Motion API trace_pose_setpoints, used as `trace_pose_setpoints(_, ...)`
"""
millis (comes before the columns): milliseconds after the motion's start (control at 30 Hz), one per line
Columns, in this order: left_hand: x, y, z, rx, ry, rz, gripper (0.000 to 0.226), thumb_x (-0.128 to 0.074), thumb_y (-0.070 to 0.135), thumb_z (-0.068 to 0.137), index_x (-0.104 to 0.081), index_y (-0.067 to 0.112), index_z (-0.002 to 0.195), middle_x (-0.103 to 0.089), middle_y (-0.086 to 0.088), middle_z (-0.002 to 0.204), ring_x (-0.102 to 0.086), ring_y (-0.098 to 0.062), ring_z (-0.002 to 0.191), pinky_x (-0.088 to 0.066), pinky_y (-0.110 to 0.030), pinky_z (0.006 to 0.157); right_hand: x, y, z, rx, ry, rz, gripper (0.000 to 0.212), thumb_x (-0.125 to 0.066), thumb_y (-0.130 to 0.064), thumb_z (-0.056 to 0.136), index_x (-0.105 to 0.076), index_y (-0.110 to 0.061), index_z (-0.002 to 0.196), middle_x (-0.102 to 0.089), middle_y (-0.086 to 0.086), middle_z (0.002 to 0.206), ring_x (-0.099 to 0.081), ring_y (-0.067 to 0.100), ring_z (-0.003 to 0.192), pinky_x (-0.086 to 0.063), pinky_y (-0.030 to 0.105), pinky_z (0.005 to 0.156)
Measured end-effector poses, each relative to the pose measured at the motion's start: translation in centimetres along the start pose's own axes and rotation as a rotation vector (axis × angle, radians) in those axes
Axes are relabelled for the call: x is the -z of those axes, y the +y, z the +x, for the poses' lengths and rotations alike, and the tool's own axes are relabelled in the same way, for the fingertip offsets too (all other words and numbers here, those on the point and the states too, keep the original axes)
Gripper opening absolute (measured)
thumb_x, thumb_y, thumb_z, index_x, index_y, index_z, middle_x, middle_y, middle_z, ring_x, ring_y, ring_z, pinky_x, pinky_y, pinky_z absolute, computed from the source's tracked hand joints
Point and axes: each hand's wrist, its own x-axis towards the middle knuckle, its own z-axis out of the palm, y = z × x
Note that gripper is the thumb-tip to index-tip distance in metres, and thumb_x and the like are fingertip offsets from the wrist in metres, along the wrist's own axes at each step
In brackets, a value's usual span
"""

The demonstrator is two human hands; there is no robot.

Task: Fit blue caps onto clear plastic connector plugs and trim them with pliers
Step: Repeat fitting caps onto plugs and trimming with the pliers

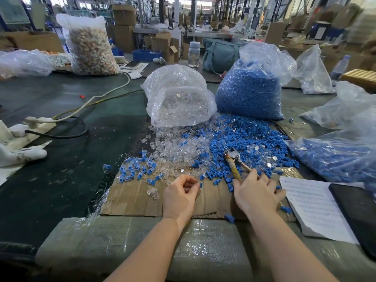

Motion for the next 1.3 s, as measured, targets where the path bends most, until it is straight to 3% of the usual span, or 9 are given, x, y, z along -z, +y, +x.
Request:
trace_pose_setpoints(167,0.0,0.4,0.4,0.093,-0.021,-0.063,0.015,-0.063,0.011,0.085,-0.059,0.024,0.081,-0.065,0.002,0.081,-0.063,-0.007,0.074,-0.049,-0.011,0.061,1.0,-0.2,1.1,-0.004,-0.095,-0.058,0.078,-0.043,-0.057,0.088,-0.016,-0.014,0.147,-0.022,0.015,0.151,-0.018,0.035,0.138,-0.014,0.055,0.110)
trace_pose_setpoints(300,0.3,1.0,1.0,0.188,-0.040,-0.155,0.009,-0.061,0.008,0.087,-0.060,0.017,0.085,-0.066,-0.004,0.076,-0.060,-0.006,0.059,-0.048,-0.013,0.053,1.8,-0.7,0.8,0.024,-0.034,-0.032,0.060,-0.045,-0.053,0.087,-0.039,-0.009,0.128,-0.033,0.018,0.138,-0.028,0.034,0.128,-0.030,0.047,0.100)
trace_pose_setpoints(500,0.9,3.0,2.7,0.285,-0.032,-0.326,0.004,-0.059,0.010,0.088,-0.060,0.015,0.089,-0.063,-0.003,0.074,-0.056,-0.006,0.051,-0.050,-0.020,0.051,4.2,-1.5,1.0,0.174,-0.010,0.049,0.040,-0.038,-0.041,0.092,-0.046,-0.005,0.108,-0.046,0.016,0.117,-0.040,0.032,0.109,-0.036,0.039,0.083)
trace_pose_setpoints(567,1.3,3.8,3.5,0.321,-0.021,-0.420,0.003,-0.059,0.008,0.088,-0.060,0.010,0.089,-0.061,-0.004,0.073,-0.054,-0.005,0.048,-0.048,-0.017,0.047,5.2,-2.0,0.7,0.247,-0.084,0.213,0.029,-0.039,-0.036,0.092,-0.047,-0.008,0.091,-0.051,0.012,0.095,-0.045,0.027,0.087,-0.033,0.035,0.071)
trace_pose_setpoints(667,1.9,4.5,4.6,0.360,0.021,-0.493,0.002,-0.059,0.003,0.087,-0.060,0.005,0.088,-0.060,-0.007,0.072,-0.054,-0.009,0.052,-0.047,-0.015,0.046,6.8,-2.7,-0.6,0.205,-0.419,0.683,0.020,-0.043,-0.026,0.088,-0.044,-0.010,0.076,-0.047,0.007,0.073,-0.043,0.022,0.065,-0.037,0.035,0.061)
trace_pose_setpoints(867,2.7,3.9,5.8,0.441,0.121,-0.535,0.003,-0.061,0.001,0.086,-0.062,0.004,0.086,-0.058,-0.007,0.066,-0.053,-0.009,0.047,-0.046,-0.016,0.042,7.5,-3.4,-1.8,0.179,-0.800,0.882,0.016,-0.044,-0.014,0.086,-0.055,-0.003,0.092,-0.055,0.011,0.082,-0.054,0.023,0.071,-0.053,0.035,0.067)
trace_pose_setpoints(1033,3.2,3.3,6.4,0.492,0.170,-0.579,0.003,-0.062,0.000,0.086,-0.062,0.003,0.085,-0.058,-0.007,0.065,-0.054,-0.011,0.049,-0.048,-0.018,0.041,7.3,-3.7,-2.3,0.218,-0.844,0.847,0.028,-0.044,0.006,0.081,-0.048,0.001,0.108,-0.051,0.017,0.098,-0.056,0.024,0.081,-0.055,0.041,0.072)
trace_pose_setpoints(1200,3.7,3.3,6.8,0.516,0.193,-0.585,0.002,-0.061,-0.001,0.086,-0.061,0.001,0.085,-0.057,-0.009,0.063,-0.052,-0.008,0.037,-0.046,-0.018,0.038,7.3,-4.0,-2.7,0.267,-0.892,0.786,0.025,-0.039,0.010,0.081,-0.046,-0.005,0.100,-0.047,0.016,0.099,-0.054,0.024,0.084,-0.052,0.042,0.074)
trace_pose_setpoints(1300,3.8,3.3,7.0,0.509,0.218,-0.559,0.009,-0.061,-0.002,0.086,-0.061,0.004,0.079,-0.056,-0.008,0.062,-0.052,-0.009,0.042,-0.045,-0.018,0.037,7.4,-4.2,-3.0,0.308,-0.915,0.753,0.023,-0.038,0.011,0.080,-0.046,-0.006,0.094,-0.047,0.014,0.095,-0.053,0.023,0.083,-0.049,0.040,0.070)
